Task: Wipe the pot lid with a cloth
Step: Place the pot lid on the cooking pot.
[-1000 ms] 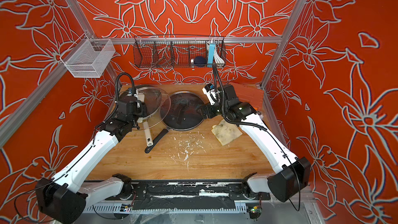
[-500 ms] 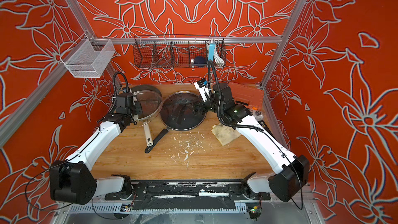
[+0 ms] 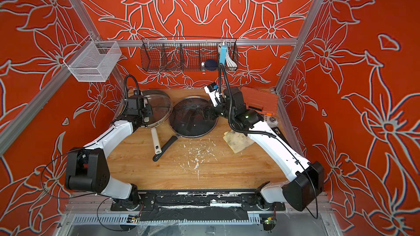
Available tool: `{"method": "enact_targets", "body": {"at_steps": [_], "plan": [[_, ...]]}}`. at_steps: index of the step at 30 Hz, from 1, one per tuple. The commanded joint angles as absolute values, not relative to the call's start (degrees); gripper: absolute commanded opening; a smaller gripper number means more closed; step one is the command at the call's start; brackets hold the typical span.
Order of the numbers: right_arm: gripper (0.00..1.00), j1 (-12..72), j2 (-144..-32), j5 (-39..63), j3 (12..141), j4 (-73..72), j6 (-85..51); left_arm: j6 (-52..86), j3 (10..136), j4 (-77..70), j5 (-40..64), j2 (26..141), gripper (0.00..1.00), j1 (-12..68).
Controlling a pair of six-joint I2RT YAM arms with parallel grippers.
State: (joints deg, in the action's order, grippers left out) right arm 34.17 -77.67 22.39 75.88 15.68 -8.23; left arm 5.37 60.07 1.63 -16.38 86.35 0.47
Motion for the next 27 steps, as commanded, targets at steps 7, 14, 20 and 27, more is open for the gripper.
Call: {"method": "enact_targets", "body": {"at_steps": [7,14,20,27], "plan": [[0.89,34.59,-78.3,21.01,76.24,14.25,-6.54,-3.0,69.11,-18.21,-18.44,91.89,0.0,-1.22],[0.89,34.55,-77.7,20.31,75.62,14.03,-6.08,-5.07,70.3,-19.81,-18.46,95.0,0.0,-3.02],[0.89,34.49,-78.81,20.34,76.86,14.43,-5.8,-4.02,68.44,-21.58,-18.02,95.9,0.0,-4.56],[0.89,34.6,-80.05,20.74,77.61,14.22,-6.32,-2.98,65.66,-23.47,-17.57,95.96,0.0,-4.66]]}}
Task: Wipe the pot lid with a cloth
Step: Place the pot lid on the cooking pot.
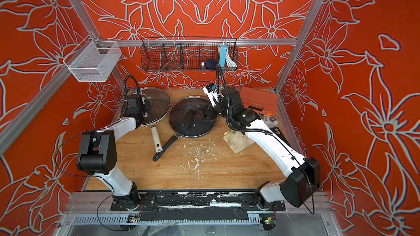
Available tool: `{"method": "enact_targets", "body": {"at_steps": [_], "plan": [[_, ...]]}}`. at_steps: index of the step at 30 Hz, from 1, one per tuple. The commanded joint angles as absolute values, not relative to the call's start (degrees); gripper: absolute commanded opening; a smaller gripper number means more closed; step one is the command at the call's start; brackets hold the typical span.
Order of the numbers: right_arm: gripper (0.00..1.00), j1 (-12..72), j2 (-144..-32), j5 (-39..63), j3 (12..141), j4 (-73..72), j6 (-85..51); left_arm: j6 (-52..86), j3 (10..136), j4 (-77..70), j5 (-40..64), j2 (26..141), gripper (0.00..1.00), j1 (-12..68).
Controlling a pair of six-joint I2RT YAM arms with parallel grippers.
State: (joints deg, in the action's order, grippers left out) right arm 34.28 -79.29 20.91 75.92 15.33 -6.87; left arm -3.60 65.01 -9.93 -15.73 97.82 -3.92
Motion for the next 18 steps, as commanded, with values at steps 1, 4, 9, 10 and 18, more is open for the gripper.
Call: {"method": "enact_targets", "body": {"at_steps": [1,4,9,10,18], "plan": [[0.89,34.48,-80.07,20.7,77.61,14.25,-6.25,-2.59,65.13,-23.92,-17.62,96.02,0.0,-4.74],[0.89,34.48,-79.92,20.49,77.45,14.46,-6.33,-1.05,63.94,-24.16,-17.49,96.29,0.0,-4.82],[0.89,34.56,-79.63,20.29,77.21,14.93,-6.34,0.71,61.66,-25.36,-17.79,96.35,0.0,-4.81],[0.89,34.48,-79.55,20.3,77.17,14.93,-6.46,0.58,61.42,-25.84,-18.09,96.39,0.0,-4.75],[0.89,34.47,-79.3,20.39,77.41,15.8,-6.71,1.08,61.39,-26.39,-15.73,97.83,0.0,-5.45]]}}
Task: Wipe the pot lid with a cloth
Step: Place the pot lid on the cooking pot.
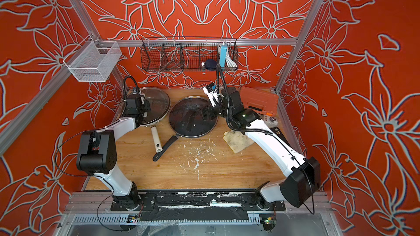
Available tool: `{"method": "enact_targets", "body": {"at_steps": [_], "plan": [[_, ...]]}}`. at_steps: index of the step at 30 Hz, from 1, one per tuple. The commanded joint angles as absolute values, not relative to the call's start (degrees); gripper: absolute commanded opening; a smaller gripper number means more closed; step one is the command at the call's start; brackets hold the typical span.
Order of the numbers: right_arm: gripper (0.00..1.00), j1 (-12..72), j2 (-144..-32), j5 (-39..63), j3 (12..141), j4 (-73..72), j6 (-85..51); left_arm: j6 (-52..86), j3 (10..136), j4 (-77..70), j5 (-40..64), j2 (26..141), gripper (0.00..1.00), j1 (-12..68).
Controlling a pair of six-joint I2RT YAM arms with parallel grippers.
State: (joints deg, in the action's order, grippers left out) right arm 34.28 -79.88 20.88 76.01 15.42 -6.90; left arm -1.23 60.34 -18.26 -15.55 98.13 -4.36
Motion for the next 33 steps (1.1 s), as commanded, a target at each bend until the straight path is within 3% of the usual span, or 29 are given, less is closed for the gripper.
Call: {"method": "enact_targets", "body": {"at_steps": [1,10,30,33], "plan": [[0.89,34.48,-79.19,20.34,77.41,15.67,-6.72,1.38,61.43,-25.99,-15.21,97.64,0.0,-5.45],[0.89,34.55,-79.65,20.46,77.34,14.65,-7.42,1.04,61.8,-22.16,-11.23,95.94,0.0,-5.16],[0.89,34.56,-80.07,21.77,77.08,14.37,-8.19,-1.09,58.16,-21.72,-13.68,94.18,0.0,-2.9],[0.89,34.48,-79.89,21.62,77.13,14.43,-8.28,-0.96,58.74,-20.2,-13.8,93.65,0.24,-2.98]]}}
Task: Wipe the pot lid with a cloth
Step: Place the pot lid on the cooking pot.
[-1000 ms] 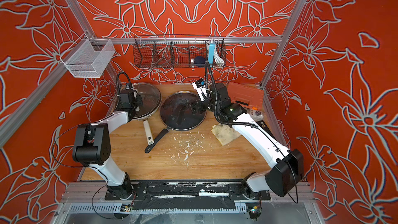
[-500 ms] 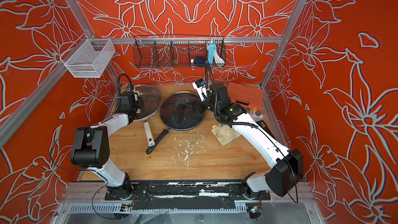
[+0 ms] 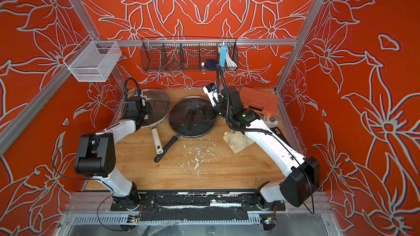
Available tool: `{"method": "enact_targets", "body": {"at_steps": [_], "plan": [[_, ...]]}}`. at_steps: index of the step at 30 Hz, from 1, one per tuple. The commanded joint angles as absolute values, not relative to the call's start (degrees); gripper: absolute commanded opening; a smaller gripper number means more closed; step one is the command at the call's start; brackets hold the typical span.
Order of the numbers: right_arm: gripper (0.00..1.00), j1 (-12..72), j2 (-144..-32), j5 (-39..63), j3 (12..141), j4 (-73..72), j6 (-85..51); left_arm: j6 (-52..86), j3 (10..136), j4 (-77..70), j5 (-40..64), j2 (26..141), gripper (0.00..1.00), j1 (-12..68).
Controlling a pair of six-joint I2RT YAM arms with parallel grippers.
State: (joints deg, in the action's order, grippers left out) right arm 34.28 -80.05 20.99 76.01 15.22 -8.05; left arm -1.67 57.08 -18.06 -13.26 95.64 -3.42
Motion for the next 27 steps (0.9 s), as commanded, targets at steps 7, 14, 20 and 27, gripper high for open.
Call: {"method": "enact_targets", "body": {"at_steps": [7,14,20,27], "plan": [[0.9,34.45,-80.07,20.04,77.66,14.61,-8.46,0.2,61.66,-14.37,-11.27,90.81,0.78,-2.97],[0.92,32.68,-79.66,16.12,77.77,15.46,-7.9,1.51,62.75,-7.99,-7.25,85.36,1.0,-2.87],[0.95,28.66,-78.0,11.62,74.36,13.79,-7.08,3.34,59.05,-4.74,-6.15,77.38,1.0,-2.02],[0.99,21.47,-74.28,3.51,66.45,11.68,-3.31,3.34,53.49,-1.33,-6.09,67.85,1.0,-1.98]]}}
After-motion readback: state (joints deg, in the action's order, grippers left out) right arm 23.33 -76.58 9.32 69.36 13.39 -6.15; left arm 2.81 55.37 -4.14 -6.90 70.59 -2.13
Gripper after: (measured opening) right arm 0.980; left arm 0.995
